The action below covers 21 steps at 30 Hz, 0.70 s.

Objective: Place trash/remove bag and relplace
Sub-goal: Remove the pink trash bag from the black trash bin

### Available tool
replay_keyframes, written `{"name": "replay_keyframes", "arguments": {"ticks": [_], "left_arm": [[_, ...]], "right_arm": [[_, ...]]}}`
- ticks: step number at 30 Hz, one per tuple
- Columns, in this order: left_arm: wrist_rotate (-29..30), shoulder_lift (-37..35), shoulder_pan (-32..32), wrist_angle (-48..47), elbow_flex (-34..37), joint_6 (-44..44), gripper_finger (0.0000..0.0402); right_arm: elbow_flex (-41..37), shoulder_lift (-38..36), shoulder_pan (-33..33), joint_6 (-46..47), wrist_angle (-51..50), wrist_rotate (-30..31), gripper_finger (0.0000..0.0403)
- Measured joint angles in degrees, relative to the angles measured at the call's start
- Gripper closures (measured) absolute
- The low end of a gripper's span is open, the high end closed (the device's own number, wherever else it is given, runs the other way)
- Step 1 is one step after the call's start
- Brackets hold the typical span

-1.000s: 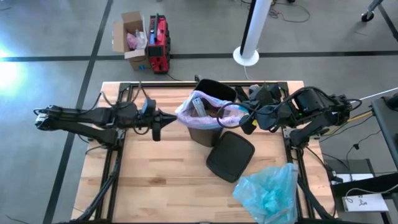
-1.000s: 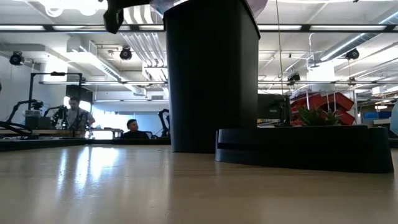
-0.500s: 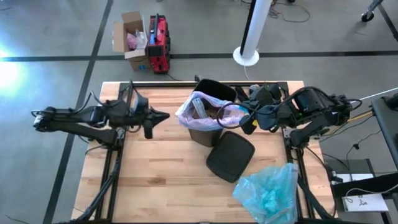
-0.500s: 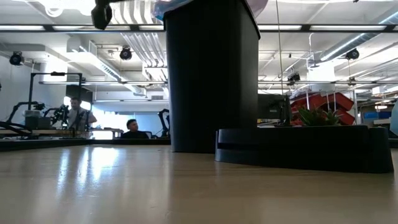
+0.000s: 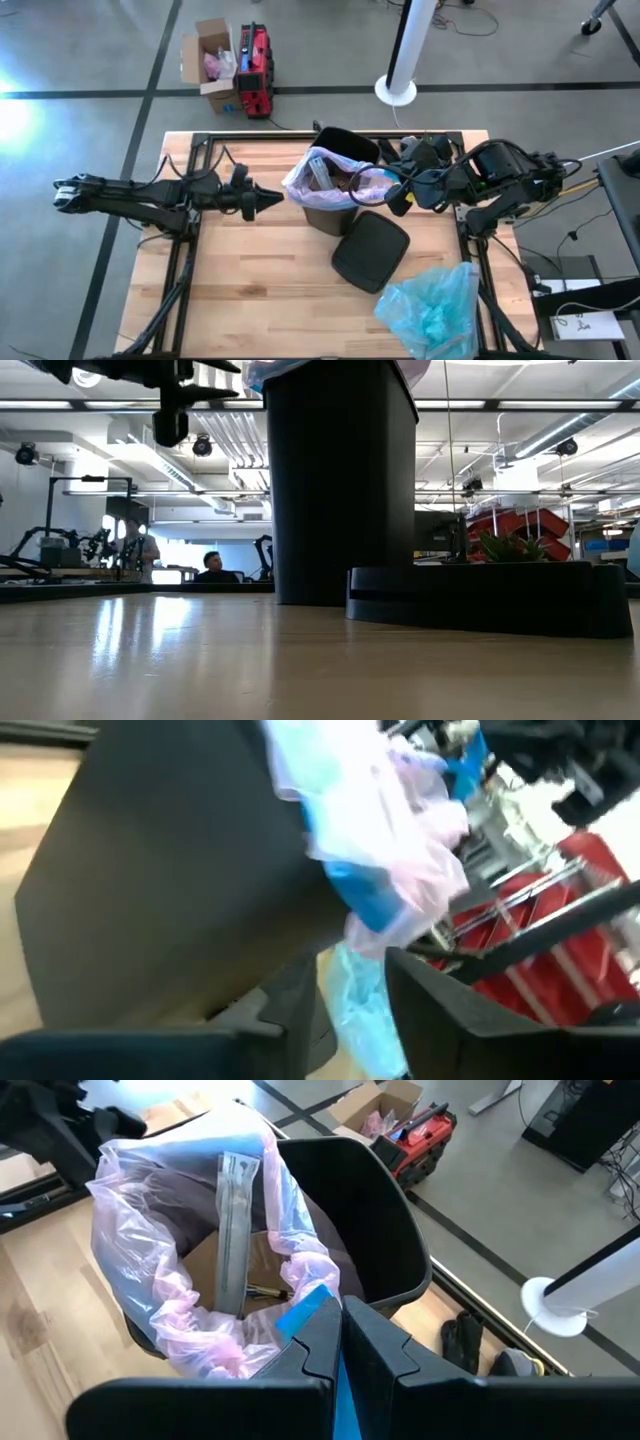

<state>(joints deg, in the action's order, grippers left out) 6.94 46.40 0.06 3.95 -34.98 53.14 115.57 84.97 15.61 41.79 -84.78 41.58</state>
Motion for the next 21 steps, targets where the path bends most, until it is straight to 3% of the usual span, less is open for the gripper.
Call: {"name": "replay_keyframes", "arguments": {"ticks": [3,9,16,21], "left_arm": [[-1.48,-0.35,2.46,1.92,1.08,3.57,0.0256],[-9.24,0.27,6.92,15.17,3.79,6.38,0.0227],[-12.27,0.96,7.45,15.75,5.77,6.41,0.0249],[-12.19,1.48,7.56,26.26,10.3,6.34,0.027]], "right_arm": [[0.0,0.0,-0.01,0.91,0.03,-0.03,0.0401],[-0.06,0.0,0.01,1.26,0.09,-0.51,0.0401],[-0.52,0.0,0.01,1.85,0.24,-1.23,0.0401],[-0.61,0.0,0.01,1.83,0.26,-1.28,0.0401]]}}
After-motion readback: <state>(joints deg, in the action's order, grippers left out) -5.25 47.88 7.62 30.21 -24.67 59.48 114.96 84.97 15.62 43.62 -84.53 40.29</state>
